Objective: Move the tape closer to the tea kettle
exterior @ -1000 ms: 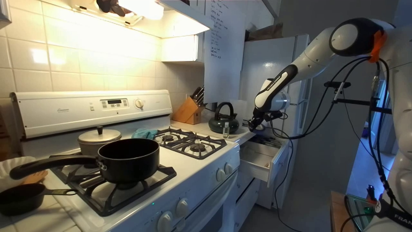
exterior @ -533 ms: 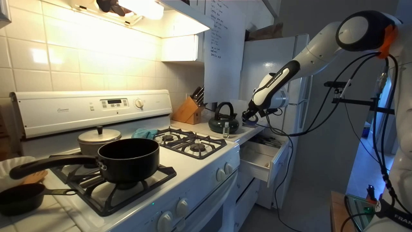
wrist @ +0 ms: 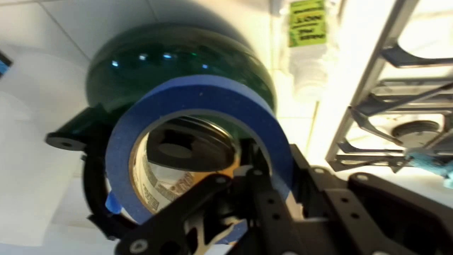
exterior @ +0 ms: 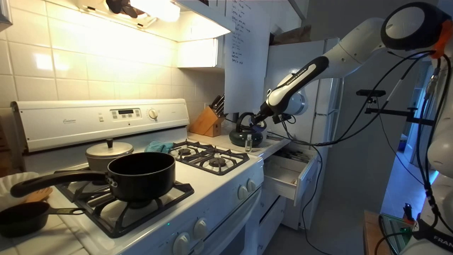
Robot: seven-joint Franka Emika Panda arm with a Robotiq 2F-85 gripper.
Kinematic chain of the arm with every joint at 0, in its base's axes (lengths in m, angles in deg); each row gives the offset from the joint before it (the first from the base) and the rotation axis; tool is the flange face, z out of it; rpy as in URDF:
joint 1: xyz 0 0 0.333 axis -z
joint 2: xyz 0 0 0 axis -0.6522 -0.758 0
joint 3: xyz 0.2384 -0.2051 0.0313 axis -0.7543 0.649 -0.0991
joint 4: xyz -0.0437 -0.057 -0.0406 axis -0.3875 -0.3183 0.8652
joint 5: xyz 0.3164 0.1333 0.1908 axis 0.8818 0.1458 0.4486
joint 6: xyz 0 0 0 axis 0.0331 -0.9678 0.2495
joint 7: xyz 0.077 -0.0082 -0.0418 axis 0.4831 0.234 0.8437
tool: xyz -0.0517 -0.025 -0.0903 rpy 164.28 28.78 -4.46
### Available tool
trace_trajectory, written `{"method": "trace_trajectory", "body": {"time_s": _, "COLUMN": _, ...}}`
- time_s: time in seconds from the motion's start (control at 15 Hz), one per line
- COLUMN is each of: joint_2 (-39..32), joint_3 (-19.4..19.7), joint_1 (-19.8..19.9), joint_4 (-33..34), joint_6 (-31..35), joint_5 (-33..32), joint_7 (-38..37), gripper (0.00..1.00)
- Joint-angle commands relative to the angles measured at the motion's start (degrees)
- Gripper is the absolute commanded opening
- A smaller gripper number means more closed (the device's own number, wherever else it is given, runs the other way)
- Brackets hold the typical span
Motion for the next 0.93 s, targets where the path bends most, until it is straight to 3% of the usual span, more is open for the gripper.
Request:
{"method": "trace_trajectory", "body": {"time_s": 0.0, "joint_2": 2.3, "joint_3": -15.9, "joint_1": 10.4, "joint_4": 0.8, "joint_6": -6.3, "joint_5": 14.6, "joint_7": 14.4, "gripper": 0.05}}
{"method": "trace_trajectory", "body": {"time_s": 0.13, "joint_2": 3.3, "joint_3": -23.6, "joint_1": 17.6, "joint_4": 0.8, "joint_6": -10.3, "joint_5": 21.8, "joint_7": 21.1, "gripper": 0.05}}
{"method": "trace_trajectory", "body": {"time_s": 0.33, "joint_2": 6.0, "joint_3": -25.8, "joint_1": 22.9, "joint_4": 0.0, "joint_6": -16.7, "joint_5": 28.1, "joint_7": 25.9, "gripper": 0.05}}
{"method": "trace_trajectory", "body": {"time_s": 0.6, "joint_2": 7.3, "joint_3": -20.6, "joint_1": 25.4, "joint_4": 0.5, "joint_6": -25.7, "joint_5": 21.3, "joint_7": 23.2, "gripper": 0.05}}
{"method": "trace_trajectory", "body": {"time_s": 0.67, "joint_2": 7.0, "joint_3": -11.4, "joint_1": 17.4, "joint_4": 1.6, "joint_6": -26.8, "joint_5": 22.2, "joint_7": 25.3, "gripper": 0.05}}
{"method": "trace_trajectory", "body": {"time_s": 0.87, "joint_2": 5.2, "joint_3": -1.9, "joint_1": 10.0, "joint_4": 3.4, "joint_6": -26.8, "joint_5": 18.9, "joint_7": 25.5, "gripper": 0.05}}
